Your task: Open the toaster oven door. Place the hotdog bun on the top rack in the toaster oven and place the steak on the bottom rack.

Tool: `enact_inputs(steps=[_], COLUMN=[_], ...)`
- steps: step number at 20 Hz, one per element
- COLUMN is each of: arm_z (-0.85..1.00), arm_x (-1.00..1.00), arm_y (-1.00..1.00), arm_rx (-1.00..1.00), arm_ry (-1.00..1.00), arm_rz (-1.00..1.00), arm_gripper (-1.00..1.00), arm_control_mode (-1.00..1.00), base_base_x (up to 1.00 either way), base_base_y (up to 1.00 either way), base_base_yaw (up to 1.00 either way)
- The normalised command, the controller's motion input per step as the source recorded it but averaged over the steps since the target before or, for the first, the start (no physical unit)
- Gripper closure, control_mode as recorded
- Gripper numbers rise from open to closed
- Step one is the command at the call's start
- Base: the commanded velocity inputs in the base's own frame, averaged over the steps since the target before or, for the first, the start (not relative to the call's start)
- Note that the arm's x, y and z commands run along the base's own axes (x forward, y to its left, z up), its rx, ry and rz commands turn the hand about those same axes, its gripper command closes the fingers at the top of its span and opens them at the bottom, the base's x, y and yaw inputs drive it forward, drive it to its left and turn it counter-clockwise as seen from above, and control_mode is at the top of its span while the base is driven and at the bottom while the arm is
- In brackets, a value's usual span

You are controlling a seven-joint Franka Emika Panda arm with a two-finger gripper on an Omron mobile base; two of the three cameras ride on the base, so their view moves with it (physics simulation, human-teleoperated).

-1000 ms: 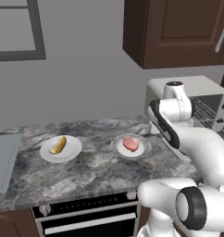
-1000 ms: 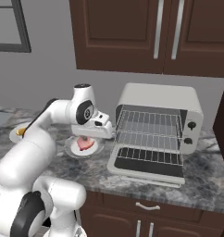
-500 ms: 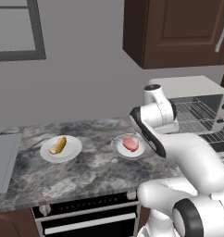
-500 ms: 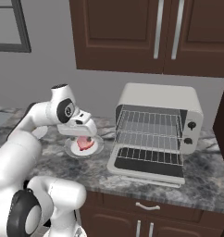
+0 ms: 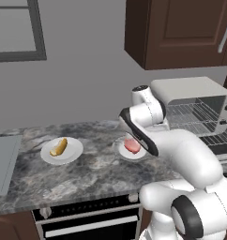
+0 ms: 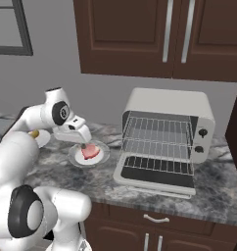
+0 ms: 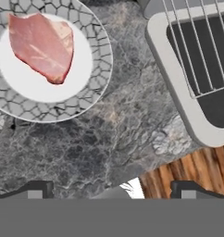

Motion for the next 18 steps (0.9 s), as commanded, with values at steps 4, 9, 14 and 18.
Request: enact_inputs(steps=[4, 9, 14, 18], arm_z=[-0.01, -0.06, -0.25, -0.28], arm_x=[0.16, 0.15, 0.17, 0.28], arm_y=[0.25, 0.24, 0.06, 0.05], arm_rx=[0.00, 0.00, 0.00, 0.00], arm_ry=[0.10, 0.07, -0.01, -0.01], arm_rz=[-0.03, 0.00, 0.00, 0.00], arm_gripper=[-1.00, -1.00, -1.00, -1.00], arm_control_mode=[-1.00, -1.00, -1.00, -1.00], base_base_x=[0.00, 0.00, 0.00, 0.00], base_base_y=[0.00, 0.00, 0.00, 0.00], base_base_yaw=[0.00, 0.00, 0.00, 0.00])
